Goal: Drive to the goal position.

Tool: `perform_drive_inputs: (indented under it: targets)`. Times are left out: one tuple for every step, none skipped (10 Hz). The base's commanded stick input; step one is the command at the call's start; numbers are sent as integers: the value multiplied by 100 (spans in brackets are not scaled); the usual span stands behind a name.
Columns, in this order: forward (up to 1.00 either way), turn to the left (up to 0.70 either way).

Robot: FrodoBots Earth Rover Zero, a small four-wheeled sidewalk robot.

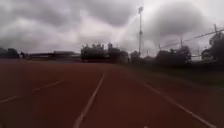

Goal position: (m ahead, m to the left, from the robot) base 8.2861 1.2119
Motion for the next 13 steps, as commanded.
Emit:
perform_drive_inputs:
  targets:
    - [70, 0]
    - [70, 0]
    - [70, 0]
    - [70, 0]
    - [70, 0]
    - [70, 0]
    - [70, 0]
    - [70, 0]
    - [70, 0]
    - [70, 0]
    - [70, 0]
    - [70, 0]
    - [70, 0]
